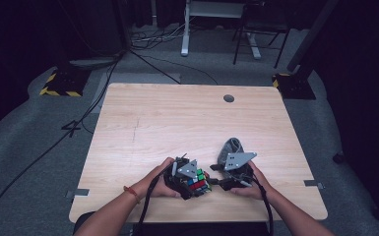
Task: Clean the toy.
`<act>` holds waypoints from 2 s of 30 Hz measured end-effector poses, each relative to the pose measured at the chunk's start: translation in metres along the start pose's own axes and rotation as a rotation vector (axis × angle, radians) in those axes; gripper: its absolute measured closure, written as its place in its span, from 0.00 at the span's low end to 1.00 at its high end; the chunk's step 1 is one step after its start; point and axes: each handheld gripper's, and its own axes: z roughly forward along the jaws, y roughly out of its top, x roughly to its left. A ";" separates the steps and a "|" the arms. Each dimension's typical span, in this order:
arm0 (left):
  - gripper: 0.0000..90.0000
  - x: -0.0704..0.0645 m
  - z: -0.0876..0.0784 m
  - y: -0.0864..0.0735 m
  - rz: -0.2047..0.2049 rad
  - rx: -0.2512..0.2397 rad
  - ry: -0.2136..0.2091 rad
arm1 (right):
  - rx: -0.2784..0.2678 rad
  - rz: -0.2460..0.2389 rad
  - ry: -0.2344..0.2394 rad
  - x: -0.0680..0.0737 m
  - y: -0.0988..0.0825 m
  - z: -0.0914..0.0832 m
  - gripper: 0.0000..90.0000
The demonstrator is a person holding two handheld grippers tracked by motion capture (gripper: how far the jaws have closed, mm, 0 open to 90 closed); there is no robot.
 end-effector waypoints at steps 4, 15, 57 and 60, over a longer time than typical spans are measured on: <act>0.32 0.000 0.000 0.000 -0.004 0.003 0.005 | -0.025 -0.003 -0.002 0.003 0.005 -0.001 0.56; 0.31 0.002 0.005 -0.001 -0.033 0.033 0.007 | -0.046 -0.066 0.006 0.017 0.025 0.010 0.55; 0.18 -0.024 -0.030 -0.022 -0.153 0.085 0.157 | 0.009 0.052 -0.262 -0.022 -0.018 -0.098 0.39; 0.18 -0.025 -0.028 -0.020 -0.152 0.092 0.151 | 0.031 0.084 -0.307 -0.034 -0.027 -0.104 0.39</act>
